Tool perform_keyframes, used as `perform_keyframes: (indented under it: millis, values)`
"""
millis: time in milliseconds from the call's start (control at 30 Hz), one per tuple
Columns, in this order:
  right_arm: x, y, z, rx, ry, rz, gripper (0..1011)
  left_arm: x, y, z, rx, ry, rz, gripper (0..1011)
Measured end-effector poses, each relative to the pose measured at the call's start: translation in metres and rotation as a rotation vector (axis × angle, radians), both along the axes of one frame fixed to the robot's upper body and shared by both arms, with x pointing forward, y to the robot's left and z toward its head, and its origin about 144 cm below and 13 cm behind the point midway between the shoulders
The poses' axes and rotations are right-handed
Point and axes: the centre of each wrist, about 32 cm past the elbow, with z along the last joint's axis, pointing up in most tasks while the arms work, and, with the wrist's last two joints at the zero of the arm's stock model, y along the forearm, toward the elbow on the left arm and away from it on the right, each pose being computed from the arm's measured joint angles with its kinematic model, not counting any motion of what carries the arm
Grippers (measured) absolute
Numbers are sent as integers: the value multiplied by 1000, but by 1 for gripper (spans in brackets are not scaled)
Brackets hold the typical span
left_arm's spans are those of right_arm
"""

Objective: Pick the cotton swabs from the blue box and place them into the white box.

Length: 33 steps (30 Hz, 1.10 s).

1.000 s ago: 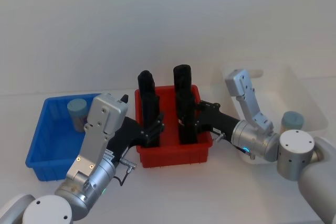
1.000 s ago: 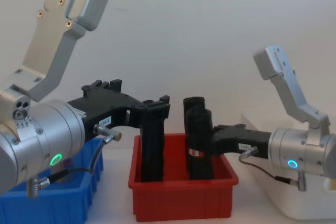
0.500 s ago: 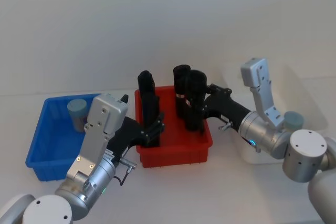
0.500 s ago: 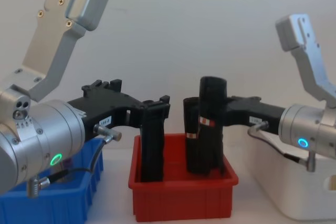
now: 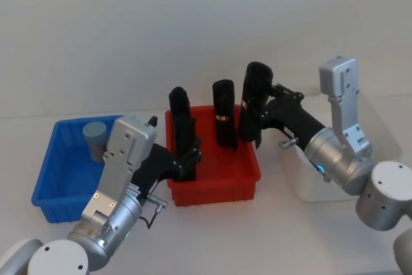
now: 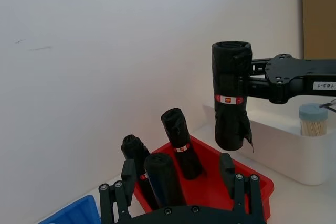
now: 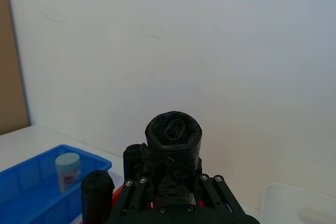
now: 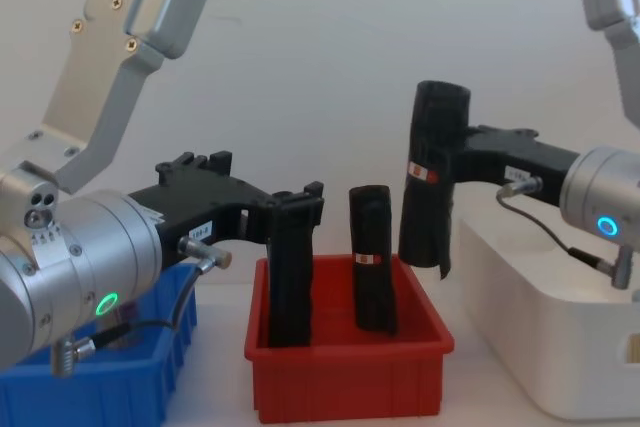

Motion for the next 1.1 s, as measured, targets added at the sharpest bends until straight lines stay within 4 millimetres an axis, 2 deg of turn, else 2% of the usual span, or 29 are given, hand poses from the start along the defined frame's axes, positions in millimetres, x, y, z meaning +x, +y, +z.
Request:
perform_keyframes:
  millis: [433,967,1100]
  values:
    - [-22,-14,12,24,7,-167,374,0,0,0,0,0,0,1004]
    - [-37,-39,14,18,42,-326,374,0,0,0,0,0,0,1004]
    - [-39,-43,15,16,46,-345,486,0,0,0,0,0,0,1004]
